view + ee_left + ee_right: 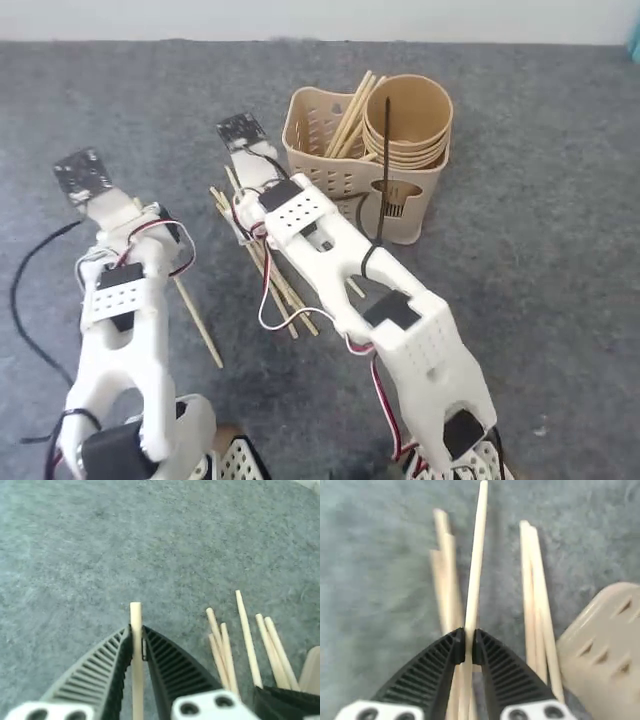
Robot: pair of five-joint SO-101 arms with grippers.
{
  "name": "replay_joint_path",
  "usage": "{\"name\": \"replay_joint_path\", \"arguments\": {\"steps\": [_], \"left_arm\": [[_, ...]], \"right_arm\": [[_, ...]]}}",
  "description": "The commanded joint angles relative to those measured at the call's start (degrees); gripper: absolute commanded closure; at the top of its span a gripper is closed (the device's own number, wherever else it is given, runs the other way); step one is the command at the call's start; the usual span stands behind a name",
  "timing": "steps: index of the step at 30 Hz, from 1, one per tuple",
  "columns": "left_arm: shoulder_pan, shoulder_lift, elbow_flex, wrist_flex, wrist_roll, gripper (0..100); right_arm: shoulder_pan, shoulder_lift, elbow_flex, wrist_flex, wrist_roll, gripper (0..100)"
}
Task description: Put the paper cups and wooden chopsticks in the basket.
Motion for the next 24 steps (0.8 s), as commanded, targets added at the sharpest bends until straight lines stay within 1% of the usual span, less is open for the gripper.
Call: {"name": "replay_joint_path", "arguments": {"steps": [1, 8, 12, 15, 19, 22, 24], "left_arm": [[1.0, -2.7, -0.6, -1.8, -0.9, 99], [-0.3, -2.7, -0.6, -2.0, -0.9, 99], [0.0, -2.7, -0.6, -2.0, -1.0, 99], [0.0, -2.9, -0.5, -2.0, -1.1, 99], [0.0, -3.2, -0.2, -1.9, -1.1, 99], [0.0, -3.2, -0.2, -1.9, -1.2, 99], [0.0, -3.2, -0.1, -1.9, -1.2, 99]], "right_arm": [[-2.5, -11.8, -3.2, 3.6, -0.6, 99.1], [-3.9, -28.2, -3.2, 11.0, -0.6, 99.1], [-4.1, -41.3, -3.1, 16.6, -0.6, 99.1], [-3.8, -50.0, -3.1, 18.6, -0.4, 99.1], [-0.6, -57.2, -1.9, 18.1, 0.3, 99.1], [2.2, -60.0, -1.4, 15.5, 4.5, 99.1], [4.5, -61.1, -1.2, 12.4, 5.9, 99.1]]}}
